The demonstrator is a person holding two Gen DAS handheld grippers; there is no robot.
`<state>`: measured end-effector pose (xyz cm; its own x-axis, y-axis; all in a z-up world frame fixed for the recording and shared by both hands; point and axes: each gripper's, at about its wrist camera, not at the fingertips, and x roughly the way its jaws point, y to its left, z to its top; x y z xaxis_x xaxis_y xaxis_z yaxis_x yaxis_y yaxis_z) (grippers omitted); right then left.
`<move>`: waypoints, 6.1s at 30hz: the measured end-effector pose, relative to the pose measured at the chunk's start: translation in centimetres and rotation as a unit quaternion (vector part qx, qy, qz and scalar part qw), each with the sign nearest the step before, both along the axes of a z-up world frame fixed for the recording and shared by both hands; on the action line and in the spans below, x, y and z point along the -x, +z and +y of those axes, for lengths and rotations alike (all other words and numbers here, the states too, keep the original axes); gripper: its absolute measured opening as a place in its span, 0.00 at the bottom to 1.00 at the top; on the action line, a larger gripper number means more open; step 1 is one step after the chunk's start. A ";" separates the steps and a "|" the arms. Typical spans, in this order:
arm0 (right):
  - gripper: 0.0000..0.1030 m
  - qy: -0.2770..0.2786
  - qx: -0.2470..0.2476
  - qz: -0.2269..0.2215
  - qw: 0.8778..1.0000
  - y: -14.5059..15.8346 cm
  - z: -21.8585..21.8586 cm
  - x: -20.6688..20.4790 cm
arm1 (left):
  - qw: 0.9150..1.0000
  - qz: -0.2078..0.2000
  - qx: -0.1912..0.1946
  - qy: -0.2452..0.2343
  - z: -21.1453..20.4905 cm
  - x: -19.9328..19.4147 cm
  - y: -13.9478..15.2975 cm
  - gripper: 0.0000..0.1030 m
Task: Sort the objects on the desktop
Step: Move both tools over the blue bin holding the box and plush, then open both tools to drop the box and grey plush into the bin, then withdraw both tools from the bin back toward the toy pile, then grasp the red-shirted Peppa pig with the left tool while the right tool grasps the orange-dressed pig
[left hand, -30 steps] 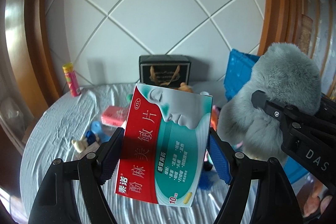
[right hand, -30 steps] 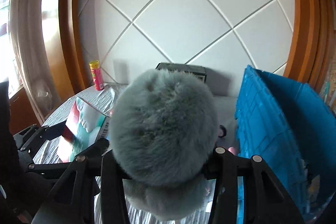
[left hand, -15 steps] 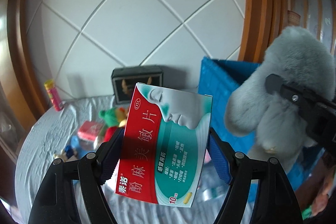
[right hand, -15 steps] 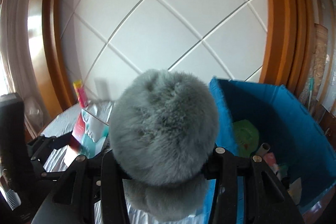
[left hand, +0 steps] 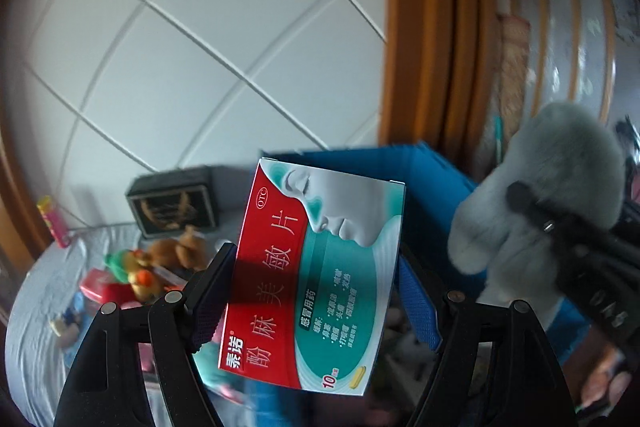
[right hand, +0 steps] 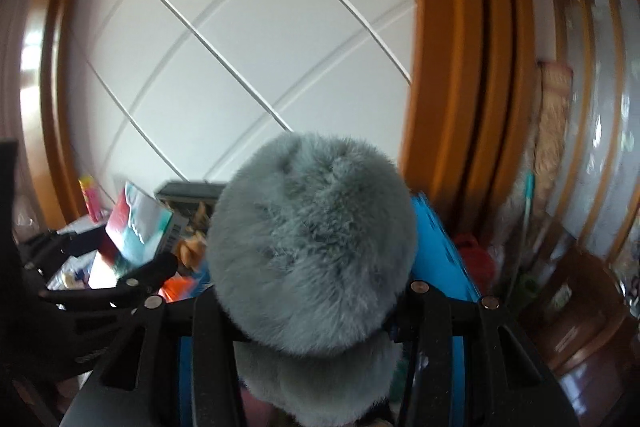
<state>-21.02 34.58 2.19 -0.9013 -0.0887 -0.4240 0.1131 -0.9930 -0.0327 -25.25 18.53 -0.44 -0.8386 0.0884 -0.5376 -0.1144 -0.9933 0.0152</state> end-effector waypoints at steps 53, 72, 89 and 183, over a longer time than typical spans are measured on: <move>0.47 -0.049 0.056 -0.076 0.994 -10.3 9.1 3.3 | 0.997 -0.068 0.022 0.023 5.4 1.8 -6.7 0.95; 1.00 0.008 0.062 -0.047 0.997 -8.0 0.4 -0.3 | 0.996 -0.002 -0.020 0.092 -7.2 -7.6 -2.9 0.99; 1.00 0.126 0.072 -0.027 0.989 -7.6 -25.9 -5.9 | 0.967 -0.069 0.015 0.246 -34.0 -15.1 -9.8 0.99; 0.97 0.075 0.045 -0.317 0.944 -29.1 -35.3 15.1 | 0.948 -0.285 0.003 0.138 -43.3 12.9 -28.8 0.78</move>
<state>-36.16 -0.71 -26.93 -0.4431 -0.2564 -0.8590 0.2214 -0.9599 0.1723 -38.17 -24.74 -29.20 -0.4019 -0.0977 -0.9104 0.1592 -0.9866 0.0356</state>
